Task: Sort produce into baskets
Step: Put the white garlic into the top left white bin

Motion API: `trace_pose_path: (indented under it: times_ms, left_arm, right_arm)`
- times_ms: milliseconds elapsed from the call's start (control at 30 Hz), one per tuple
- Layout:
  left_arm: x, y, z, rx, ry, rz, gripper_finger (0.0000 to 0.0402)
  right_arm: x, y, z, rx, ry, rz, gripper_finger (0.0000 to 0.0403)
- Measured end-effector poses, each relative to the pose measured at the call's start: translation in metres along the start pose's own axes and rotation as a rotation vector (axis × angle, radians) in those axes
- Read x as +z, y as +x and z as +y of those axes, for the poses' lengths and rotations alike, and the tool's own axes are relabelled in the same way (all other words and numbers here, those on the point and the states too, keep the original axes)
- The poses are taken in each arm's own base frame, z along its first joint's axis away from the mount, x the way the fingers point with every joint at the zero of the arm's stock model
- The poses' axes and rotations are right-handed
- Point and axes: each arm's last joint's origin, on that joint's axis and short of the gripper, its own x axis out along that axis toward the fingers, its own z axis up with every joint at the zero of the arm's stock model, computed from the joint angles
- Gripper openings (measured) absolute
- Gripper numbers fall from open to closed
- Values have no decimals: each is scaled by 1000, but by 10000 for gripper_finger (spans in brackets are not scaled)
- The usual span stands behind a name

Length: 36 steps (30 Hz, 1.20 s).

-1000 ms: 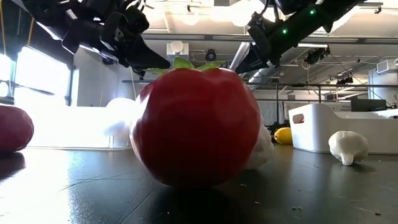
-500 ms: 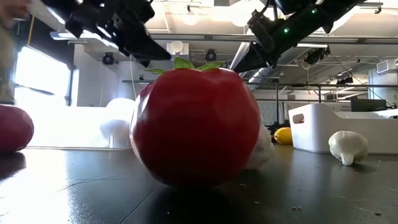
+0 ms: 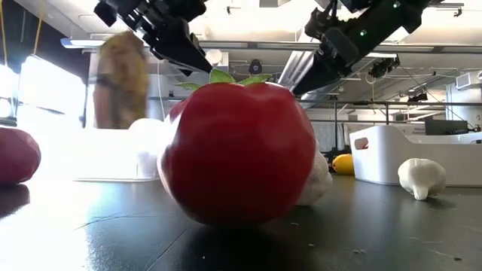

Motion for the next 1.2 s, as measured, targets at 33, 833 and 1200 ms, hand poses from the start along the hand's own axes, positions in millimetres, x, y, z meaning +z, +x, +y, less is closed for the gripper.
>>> trace_pose_path:
  times_ms: [33,833,1200]
  left_arm:
    - [1,4,-1,-8,5,16,0]
    - [12,38,-48,-134,99,-53,0]
    - [-4,42,-47,-122,35,-117,0]
  right_arm:
    - [0,-1,3,8,6,-1,0]
    - [-5,-11,48,190,59,15,0]
    - [-21,13,98,321,50,46,98]
